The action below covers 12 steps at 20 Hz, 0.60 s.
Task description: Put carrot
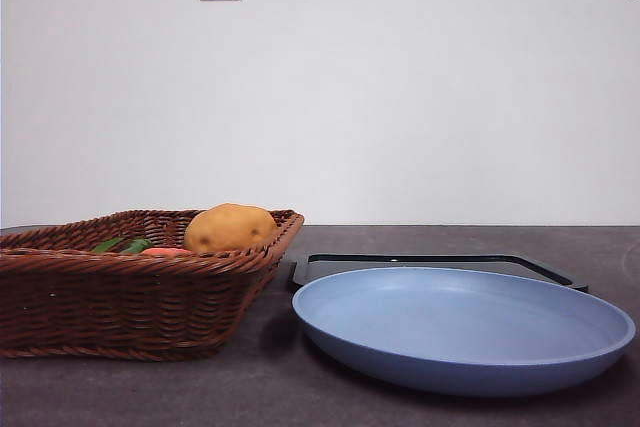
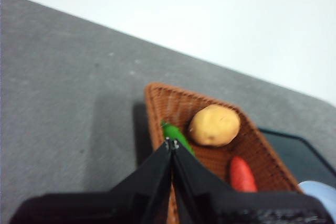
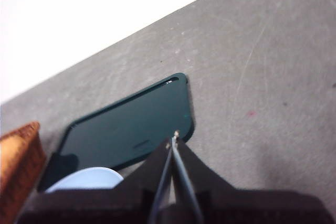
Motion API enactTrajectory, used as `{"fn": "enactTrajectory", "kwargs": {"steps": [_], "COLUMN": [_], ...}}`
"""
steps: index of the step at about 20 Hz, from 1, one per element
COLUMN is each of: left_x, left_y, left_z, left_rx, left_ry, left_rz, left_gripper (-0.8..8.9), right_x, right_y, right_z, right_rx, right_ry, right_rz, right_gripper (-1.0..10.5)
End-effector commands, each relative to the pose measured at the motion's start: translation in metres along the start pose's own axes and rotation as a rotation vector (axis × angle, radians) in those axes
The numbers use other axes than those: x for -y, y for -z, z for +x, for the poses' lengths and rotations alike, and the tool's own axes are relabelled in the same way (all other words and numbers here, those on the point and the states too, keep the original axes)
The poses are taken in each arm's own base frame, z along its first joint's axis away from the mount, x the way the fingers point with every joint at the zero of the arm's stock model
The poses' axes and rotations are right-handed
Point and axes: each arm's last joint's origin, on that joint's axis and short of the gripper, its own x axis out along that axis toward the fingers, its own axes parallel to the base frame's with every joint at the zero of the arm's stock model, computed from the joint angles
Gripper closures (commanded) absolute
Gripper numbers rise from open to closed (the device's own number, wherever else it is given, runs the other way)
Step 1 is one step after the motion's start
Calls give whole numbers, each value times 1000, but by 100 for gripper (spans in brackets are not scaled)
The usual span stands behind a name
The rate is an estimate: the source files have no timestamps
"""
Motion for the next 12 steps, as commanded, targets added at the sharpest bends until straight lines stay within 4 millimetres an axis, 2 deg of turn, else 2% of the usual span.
{"fn": "enactTrajectory", "kwargs": {"steps": [1,4,7,12], "left_x": [0,0,3,12], "left_y": [1,2,-2,-21], "left_z": [0,0,-2,-2], "left_rx": [-1,-35,-103,-209], "left_ry": [19,20,12,8], "left_rz": [-23,-37,-55,-77], "left_gripper": [806,806,807,807], "right_x": [0,-3,-4,-13], "right_y": [0,0,-3,-19], "right_z": [0,0,-1,-6], "right_rx": [1,-28,-67,-154], "right_ry": [-21,-75,-57,-28], "right_rz": [73,70,83,71], "right_gripper": [937,941,941,941]}}
